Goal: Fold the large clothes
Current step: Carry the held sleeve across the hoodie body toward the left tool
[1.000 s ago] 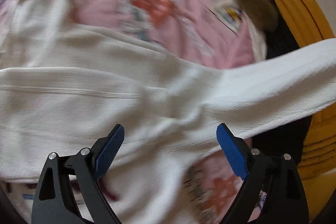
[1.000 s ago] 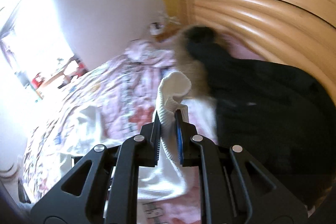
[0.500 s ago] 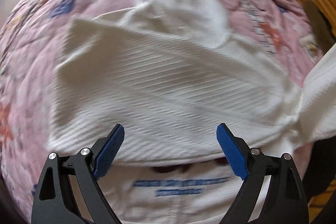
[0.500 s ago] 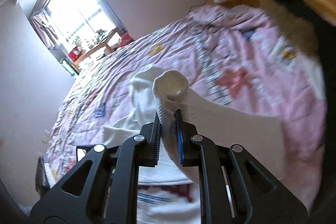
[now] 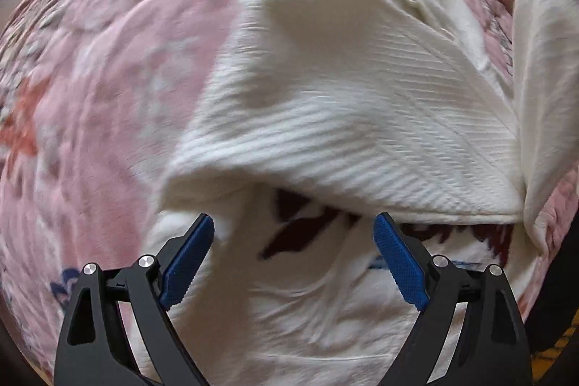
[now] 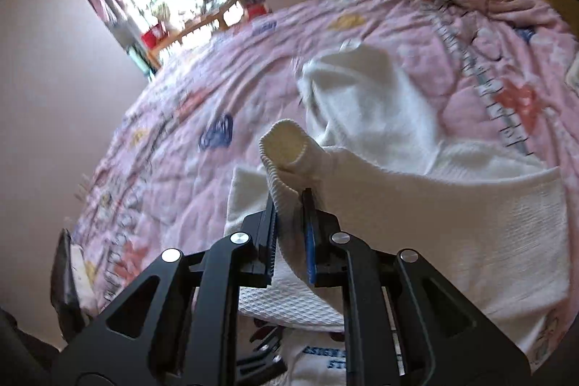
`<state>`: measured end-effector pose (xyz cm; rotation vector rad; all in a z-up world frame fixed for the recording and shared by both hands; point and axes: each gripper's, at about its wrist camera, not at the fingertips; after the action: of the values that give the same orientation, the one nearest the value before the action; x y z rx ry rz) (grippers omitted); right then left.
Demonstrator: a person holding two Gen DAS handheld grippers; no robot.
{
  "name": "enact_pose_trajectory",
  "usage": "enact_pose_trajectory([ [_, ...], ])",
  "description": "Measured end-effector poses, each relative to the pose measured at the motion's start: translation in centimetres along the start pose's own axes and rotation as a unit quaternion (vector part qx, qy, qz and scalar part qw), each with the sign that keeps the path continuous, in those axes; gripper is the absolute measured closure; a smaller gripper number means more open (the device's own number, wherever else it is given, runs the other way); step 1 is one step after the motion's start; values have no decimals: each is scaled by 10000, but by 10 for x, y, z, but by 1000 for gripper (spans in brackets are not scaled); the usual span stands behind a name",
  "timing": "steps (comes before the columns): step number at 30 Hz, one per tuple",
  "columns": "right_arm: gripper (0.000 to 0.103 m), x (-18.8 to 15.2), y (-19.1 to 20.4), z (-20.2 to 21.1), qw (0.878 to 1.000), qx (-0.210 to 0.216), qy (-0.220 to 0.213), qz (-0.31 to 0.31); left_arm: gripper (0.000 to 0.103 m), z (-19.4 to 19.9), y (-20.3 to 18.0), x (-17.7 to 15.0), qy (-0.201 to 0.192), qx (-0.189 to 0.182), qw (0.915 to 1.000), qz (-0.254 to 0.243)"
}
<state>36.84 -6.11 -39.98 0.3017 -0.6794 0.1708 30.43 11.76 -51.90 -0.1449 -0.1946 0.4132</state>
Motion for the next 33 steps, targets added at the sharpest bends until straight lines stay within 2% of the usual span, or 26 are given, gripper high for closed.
enact_pose_trajectory([
  [4,91,-10,16,-32,9996,-85,223,163,16,1,31,3,-74,238,9990,380],
  [13,90,-29,55,-81,9965,83,664,499,16,-27,62,-7,25,904,9951,409],
  [16,90,-36,72,-105,9926,59,932,775,13,-35,66,-16,14,956,9945,418],
  [20,87,-48,76,-139,9873,12,1392,760,7,-39,69,-18,-21,997,9941,439],
  [22,87,-50,81,-143,9865,-51,1364,903,7,-41,81,-19,-49,989,9941,436],
  [25,89,-52,88,-140,9854,-54,1285,1116,7,-43,75,-18,-152,1047,9937,364],
  [33,90,-42,119,-119,9845,397,1114,1292,7,-44,78,-29,-191,1151,9926,342],
])
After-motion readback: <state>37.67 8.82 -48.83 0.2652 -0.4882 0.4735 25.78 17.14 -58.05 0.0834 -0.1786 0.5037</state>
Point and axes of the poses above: each gripper's, at about its wrist camera, not at the fingertips, and z roughly against the way its jaws point, y to its left, x to its top, and after that the axes turned 14 degrees about z, right-handed
